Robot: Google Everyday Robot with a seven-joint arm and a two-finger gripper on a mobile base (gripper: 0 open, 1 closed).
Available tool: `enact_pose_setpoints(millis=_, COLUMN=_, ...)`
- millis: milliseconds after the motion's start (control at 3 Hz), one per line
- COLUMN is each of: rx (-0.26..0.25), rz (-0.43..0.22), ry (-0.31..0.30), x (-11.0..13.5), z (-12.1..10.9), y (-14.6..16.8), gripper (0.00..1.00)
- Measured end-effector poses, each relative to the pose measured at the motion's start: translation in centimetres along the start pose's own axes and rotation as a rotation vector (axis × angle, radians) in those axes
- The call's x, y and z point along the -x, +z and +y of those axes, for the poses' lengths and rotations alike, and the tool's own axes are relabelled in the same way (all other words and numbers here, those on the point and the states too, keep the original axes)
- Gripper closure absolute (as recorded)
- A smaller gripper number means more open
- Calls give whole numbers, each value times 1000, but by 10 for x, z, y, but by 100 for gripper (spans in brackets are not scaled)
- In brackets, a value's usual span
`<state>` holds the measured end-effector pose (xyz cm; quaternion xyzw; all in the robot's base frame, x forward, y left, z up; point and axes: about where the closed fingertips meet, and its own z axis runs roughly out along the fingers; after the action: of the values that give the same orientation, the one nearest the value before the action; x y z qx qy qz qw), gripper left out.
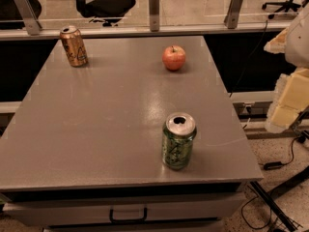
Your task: Knock green can over
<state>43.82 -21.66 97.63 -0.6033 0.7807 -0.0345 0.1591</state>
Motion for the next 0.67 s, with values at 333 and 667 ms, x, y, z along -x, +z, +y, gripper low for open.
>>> enact_pose_setpoints(millis=333, rx=0, rz=0, ry=0, x=0, z=0, y=0, gripper=0)
enact_pose_setpoints(millis=667, rx=-15, rz=-21, ry=-15, x=6, z=0, y=2, gripper=0)
